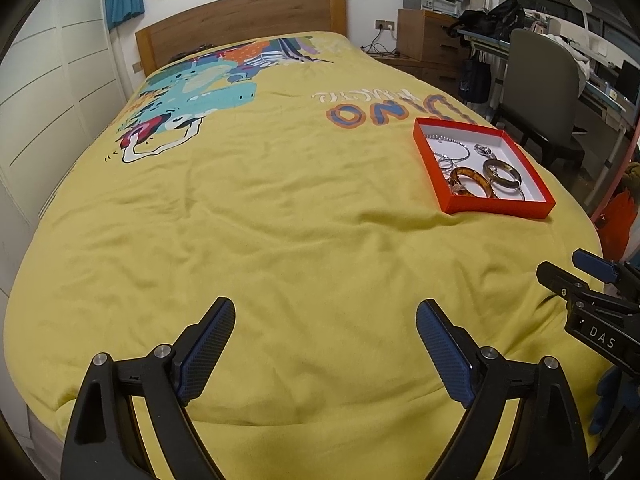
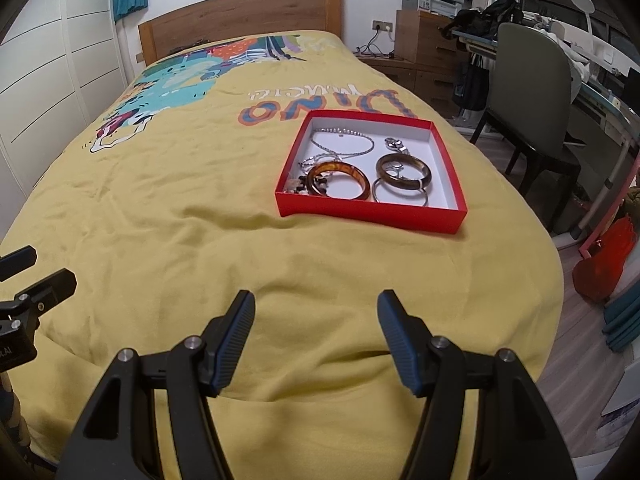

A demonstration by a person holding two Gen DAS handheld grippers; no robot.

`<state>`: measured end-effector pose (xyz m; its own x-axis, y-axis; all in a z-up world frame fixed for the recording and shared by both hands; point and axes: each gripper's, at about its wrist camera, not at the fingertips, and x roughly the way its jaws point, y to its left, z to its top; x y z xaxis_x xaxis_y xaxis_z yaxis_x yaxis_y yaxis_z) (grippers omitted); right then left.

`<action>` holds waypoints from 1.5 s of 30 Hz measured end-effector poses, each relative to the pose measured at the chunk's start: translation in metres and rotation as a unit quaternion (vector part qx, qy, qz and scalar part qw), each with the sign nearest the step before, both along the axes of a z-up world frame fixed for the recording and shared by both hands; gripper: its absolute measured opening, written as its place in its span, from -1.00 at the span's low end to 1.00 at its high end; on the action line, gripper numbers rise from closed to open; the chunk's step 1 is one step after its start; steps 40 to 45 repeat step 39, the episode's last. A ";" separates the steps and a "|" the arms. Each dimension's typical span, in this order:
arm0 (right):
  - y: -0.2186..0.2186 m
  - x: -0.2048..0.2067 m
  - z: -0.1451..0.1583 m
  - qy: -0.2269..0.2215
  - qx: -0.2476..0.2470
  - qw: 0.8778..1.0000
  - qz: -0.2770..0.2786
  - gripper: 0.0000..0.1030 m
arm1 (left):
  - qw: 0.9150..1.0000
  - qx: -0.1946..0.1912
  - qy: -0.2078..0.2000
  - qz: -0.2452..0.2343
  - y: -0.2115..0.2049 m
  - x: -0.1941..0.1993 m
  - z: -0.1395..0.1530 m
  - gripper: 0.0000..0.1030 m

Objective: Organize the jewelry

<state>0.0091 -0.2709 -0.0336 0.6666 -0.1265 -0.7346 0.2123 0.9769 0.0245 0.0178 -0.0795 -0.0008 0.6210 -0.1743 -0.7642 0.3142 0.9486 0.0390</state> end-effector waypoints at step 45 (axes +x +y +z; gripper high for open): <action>-0.011 -0.009 0.001 -0.022 0.013 1.000 -0.017 0.20 | 1.000 0.007 0.010 -0.014 -0.009 -0.001 -0.010 0.99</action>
